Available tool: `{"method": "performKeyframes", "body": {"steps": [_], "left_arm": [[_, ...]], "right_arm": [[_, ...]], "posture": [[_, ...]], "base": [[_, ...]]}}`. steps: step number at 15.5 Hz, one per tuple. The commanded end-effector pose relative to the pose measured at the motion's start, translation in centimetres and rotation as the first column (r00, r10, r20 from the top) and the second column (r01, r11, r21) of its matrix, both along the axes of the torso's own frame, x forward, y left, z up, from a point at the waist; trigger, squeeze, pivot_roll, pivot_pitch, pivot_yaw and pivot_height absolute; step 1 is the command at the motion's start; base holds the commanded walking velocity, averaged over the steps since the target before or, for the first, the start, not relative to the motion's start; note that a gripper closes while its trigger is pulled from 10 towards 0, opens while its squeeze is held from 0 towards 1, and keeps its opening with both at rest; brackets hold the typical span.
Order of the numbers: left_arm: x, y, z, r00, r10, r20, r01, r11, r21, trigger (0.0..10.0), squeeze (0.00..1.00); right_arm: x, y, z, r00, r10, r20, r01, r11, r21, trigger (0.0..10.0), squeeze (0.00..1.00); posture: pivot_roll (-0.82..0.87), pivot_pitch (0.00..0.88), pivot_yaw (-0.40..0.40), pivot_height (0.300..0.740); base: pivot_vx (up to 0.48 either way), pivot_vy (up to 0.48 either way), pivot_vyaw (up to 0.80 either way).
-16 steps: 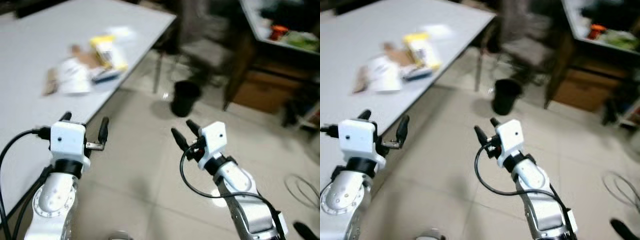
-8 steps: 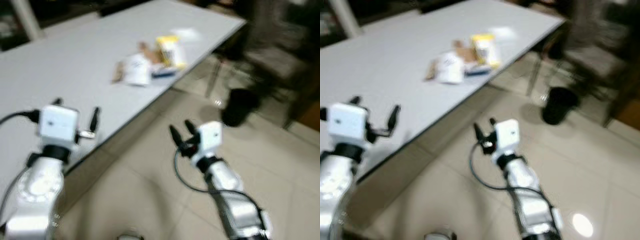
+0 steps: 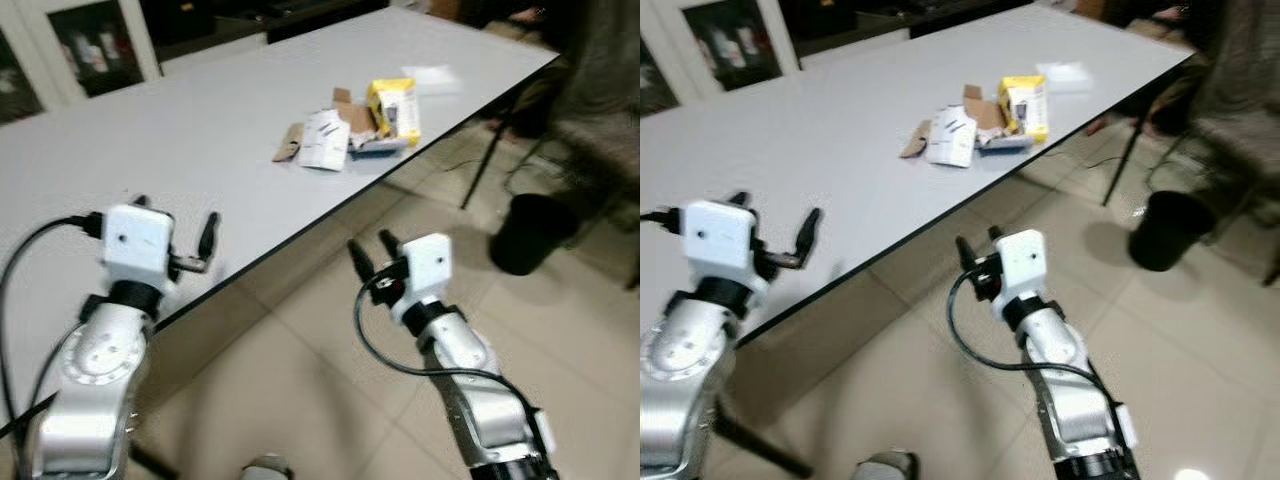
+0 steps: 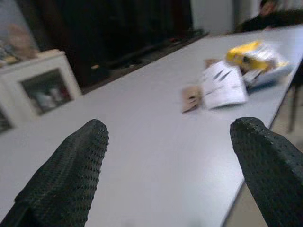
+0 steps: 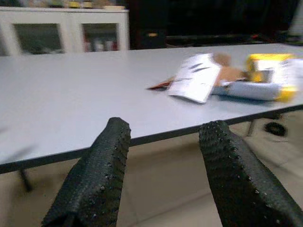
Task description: Picking trash to rubbish bin
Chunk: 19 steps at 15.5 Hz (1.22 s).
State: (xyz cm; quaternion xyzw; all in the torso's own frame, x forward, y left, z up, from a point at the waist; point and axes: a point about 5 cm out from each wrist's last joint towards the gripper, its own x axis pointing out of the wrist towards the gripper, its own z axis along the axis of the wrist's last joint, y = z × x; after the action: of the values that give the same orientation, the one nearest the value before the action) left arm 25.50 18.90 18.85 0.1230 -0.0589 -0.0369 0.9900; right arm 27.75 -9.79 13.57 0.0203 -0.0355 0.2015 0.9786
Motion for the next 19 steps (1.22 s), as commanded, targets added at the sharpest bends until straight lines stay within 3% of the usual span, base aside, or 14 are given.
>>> {"method": "performKeyframes", "body": {"steps": [1,4,7,11,13,19], "left_arm": [[0.3,-0.4,0.6,0.999,-0.027,0.026,0.027,1.0,-0.007,10.0,0.0],[0.5,-1.4,0.2,0.998,-0.054,0.027,0.054,0.998,-0.034,10.0,0.0],[0.3,-1.8,-0.6,0.999,-0.043,0.026,0.044,0.998,-0.045,10.0,0.0],[0.4,-1.0,-0.2,0.999,0.002,0.044,-0.002,1.0,-0.006,10.0,0.0],[0.3,-0.7,-0.2,0.999,0.005,0.046,-0.005,1.0,0.008,10.0,0.0],[0.3,-0.5,0.0,0.999,0.014,0.051,-0.015,1.0,0.005,10.0,0.0]], "right_arm": [[0.0,-0.9,0.9,0.999,-0.041,0.014,0.041,0.999,0.02,10.0,0.0],[1.0,-2.4,3.1,0.997,-0.051,0.066,0.05,0.999,0.005,10.0,0.0],[1.6,-3.6,2.3,0.995,-0.1,0.019,0.1,0.995,0.011,10.0,0.0],[1.4,-2.5,1.9,0.998,-0.058,-0.007,0.058,0.998,0.039,10.0,0.0],[1.0,-1.3,1.6,1.0,0.016,-0.007,-0.016,1.0,0.018,10.0,0.0],[0.8,-0.3,1.3,0.998,0.068,-0.018,-0.067,0.997,0.029,10.0,0.0]], "posture": [[0.14,0.043,-0.055,0.74],[0.1,0.045,-0.085,0.74],[0.1,0.051,-0.106,0.74],[0.11,0.046,-0.099,0.74],[0.12,0.046,-0.094,0.74],[0.13,0.038,-0.099,0.74]], "base": [[0.24,0.0,0.0],[0.256,0.0,-0.71],[0.264,0.0,-0.33],[0.278,0.0,0.0],[0.279,0.0,0.0],[0.282,0.0,0.8]]}}
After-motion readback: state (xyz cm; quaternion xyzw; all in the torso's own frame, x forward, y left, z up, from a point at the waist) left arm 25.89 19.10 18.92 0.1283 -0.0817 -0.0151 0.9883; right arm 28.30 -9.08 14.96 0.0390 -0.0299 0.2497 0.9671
